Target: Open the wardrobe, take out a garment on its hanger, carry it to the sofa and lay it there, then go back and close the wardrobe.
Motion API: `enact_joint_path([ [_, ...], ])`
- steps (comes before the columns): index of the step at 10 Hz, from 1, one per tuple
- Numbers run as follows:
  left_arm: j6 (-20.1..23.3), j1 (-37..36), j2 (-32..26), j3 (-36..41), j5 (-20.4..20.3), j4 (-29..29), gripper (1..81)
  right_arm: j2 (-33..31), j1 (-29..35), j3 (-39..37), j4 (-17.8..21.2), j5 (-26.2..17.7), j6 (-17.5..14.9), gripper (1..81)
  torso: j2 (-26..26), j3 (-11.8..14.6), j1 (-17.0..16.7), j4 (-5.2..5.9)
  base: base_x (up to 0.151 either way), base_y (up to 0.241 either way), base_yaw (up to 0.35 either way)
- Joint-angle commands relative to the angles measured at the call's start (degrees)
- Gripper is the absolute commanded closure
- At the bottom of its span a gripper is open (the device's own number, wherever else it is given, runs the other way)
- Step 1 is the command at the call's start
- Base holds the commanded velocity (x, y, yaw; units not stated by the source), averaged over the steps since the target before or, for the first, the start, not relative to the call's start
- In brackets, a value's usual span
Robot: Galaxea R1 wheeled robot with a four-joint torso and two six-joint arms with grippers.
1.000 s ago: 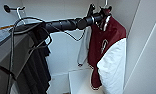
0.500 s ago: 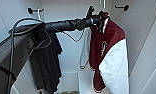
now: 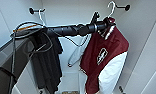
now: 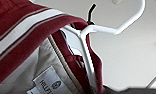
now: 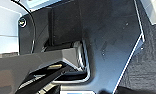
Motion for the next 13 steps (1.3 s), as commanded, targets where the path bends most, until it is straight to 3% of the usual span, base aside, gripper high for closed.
enact_joint_path([
  [1, 1.2, -10.3, -1.6, 2.6, -8.5, 2.2, 81.1, 0.3, 1.7, 0.1, 0.4, -2.8, 0.0, 1.0, 0.0, 0.0, 0.0, 0.00, 0.000, 0.000, 0.000],
  [7, 1.3, -6.9, -2.9, 5.0, -10.0, 2.5, 81.1, 0.3, 1.8, 0.1, 0.4, -2.2, 0.0, 1.0, 0.0, 0.0, 0.0, 0.00, 0.000, 0.000, 0.000],
  [13, 1.3, -6.6, -2.9, 6.2, -10.0, 2.5, 81.1, 0.2, 1.7, 0.0, 0.4, -2.2, 0.0, 1.0, 0.0, 0.0, 0.0, 0.00, -0.088, 0.000, 0.000],
])
